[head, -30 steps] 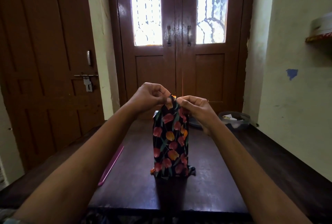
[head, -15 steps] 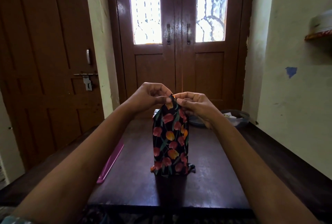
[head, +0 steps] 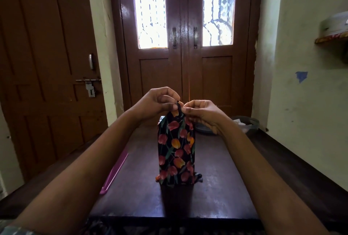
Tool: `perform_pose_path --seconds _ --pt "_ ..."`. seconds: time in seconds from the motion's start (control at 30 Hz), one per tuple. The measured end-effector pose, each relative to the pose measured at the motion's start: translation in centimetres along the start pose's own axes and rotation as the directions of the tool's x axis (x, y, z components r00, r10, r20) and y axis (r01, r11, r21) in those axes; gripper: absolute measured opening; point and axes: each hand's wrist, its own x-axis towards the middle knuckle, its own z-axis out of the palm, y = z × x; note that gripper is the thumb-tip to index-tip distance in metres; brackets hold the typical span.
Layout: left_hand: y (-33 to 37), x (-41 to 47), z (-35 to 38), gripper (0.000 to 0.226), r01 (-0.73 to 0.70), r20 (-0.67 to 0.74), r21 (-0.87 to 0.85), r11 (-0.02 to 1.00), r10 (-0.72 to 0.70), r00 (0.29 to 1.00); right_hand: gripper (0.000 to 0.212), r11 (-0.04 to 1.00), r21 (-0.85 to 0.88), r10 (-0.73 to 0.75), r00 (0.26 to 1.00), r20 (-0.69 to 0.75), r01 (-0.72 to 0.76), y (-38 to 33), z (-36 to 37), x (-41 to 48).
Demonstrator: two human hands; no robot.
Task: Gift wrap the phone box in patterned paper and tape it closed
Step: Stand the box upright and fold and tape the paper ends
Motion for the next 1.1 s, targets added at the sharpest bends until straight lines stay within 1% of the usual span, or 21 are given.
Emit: perform_pose_path --seconds 0.07,0.17,0.23,0.3,0.33,0.4,0.5,0.57,0.6,0.67,0.7,0.73,0.77,0.83,0.87,0.9,0.97,1.0,1.03,1.1 --pt "0.2 0.1 0.1 0.020 0.020 -0.030 0.006 1.000 -0.019 0.999 0.005 0.995 -0.055 -0.090 0.996 -0.021 0.089 0.5 0.3 -0.6" --pt "0.3 0.2 0.1 0.020 0.047 -0.070 0.045 0.998 -0.043 0.997 0.010 0.961 -0.154 -0.239 0.970 -0.047 0.229 1.4 0.6 -1.2" --pt "0.3 0.3 0.0 0.019 0.071 -0.109 0.070 0.995 -0.063 0.992 0.013 0.904 -0.299 -0.337 0.940 -0.054 0.307 1.9 1.0 -1.2" --pt "0.3 0.4 0.1 0.018 0.090 -0.139 0.095 0.991 -0.076 0.987 0.019 0.808 -0.475 -0.445 0.890 -0.104 0.349 2.3 1.5 -0.9" --pt "0.5 0.4 0.1 0.019 0.097 -0.143 0.113 0.989 -0.081 0.986 0.017 0.773 -0.526 -0.488 0.862 -0.136 0.354 2.4 1.8 -0.7" --pt "0.7 0.4 0.1 0.020 0.103 -0.122 0.142 0.985 -0.085 0.989 0.011 0.765 -0.542 -0.515 0.836 -0.190 0.348 2.5 2.2 -0.4" --pt "1.0 -0.1 0.0 0.019 0.092 -0.056 0.130 0.987 -0.086 0.995 0.003 0.846 -0.416 -0.454 0.860 -0.233 0.334 2.9 2.5 -0.4" --pt "0.8 -0.5 0.1 0.016 0.083 -0.061 0.114 0.990 -0.076 0.995 0.002 0.882 -0.333 -0.422 0.872 -0.246 0.333 3.1 2.7 -0.6" --pt "0.7 -0.5 0.3 0.014 0.077 -0.088 0.115 0.990 -0.067 0.994 0.003 0.888 -0.311 -0.418 0.876 -0.241 0.339 3.2 2.7 -0.8" --pt "0.3 -0.5 0.5 0.012 0.072 -0.171 0.152 0.986 -0.045 0.984 0.006 0.879 -0.321 -0.429 0.880 -0.205 0.354 3.0 2.7 -1.1" --pt "0.2 -0.4 0.6 0.011 0.073 -0.205 0.174 0.982 -0.036 0.978 0.012 0.875 -0.333 -0.427 0.886 -0.184 0.353 2.8 2.6 -1.2" --pt "0.0 -0.4 0.6 0.010 0.070 -0.229 0.193 0.979 -0.025 0.973 0.024 0.879 -0.346 -0.403 0.900 -0.167 0.329 2.7 2.5 -1.3" --pt "-0.1 -0.3 0.7 0.010 0.066 -0.244 0.204 0.977 -0.015 0.970 0.045 0.892 -0.358 -0.348 0.925 -0.154 0.276 2.7 2.2 -1.3" --pt "-0.3 -0.3 0.7 0.009 0.051 -0.253 0.202 0.978 0.001 0.968 0.097 0.912 -0.395 -0.183 0.973 -0.144 0.113 3.0 1.7 -1.1" --pt "-0.4 -0.3 0.7 0.008 0.038 -0.247 0.198 0.980 0.012 0.969 0.112 0.911 -0.409 -0.107 0.985 -0.132 0.044 3.2 1.6 -1.0" --pt "-0.5 -0.3 0.8 0.007 0.023 -0.238 0.200 0.979 0.026 0.971 0.118 0.917 -0.400 -0.046 0.993 -0.104 0.001 3.4 1.6 -0.9" --pt "-0.8 -0.1 0.8 0.004 0.004 -0.233 0.222 0.975 0.049 0.971 0.109 0.939 -0.341 0.028 0.999 -0.041 -0.040 3.9 1.9 -0.7" --pt "-0.9 -0.1 0.8 0.002 0.005 -0.236 0.234 0.972 0.052 0.970 0.103 0.944 -0.326 0.032 0.999 -0.031 -0.041 4.0 2.1 -0.6" --pt "-1.0 0.0 0.8 0.002 0.014 -0.245 0.241 0.971 0.047 0.968 0.101 0.946 -0.324 0.017 0.999 -0.037 -0.028 4.2 2.3 -0.6" --pt "-1.5 -0.1 0.7 0.004 0.042 -0.275 0.229 0.973 0.023 0.961 0.104 0.943 -0.333 -0.043 0.998 -0.050 0.024 4.6 2.6 -0.8"
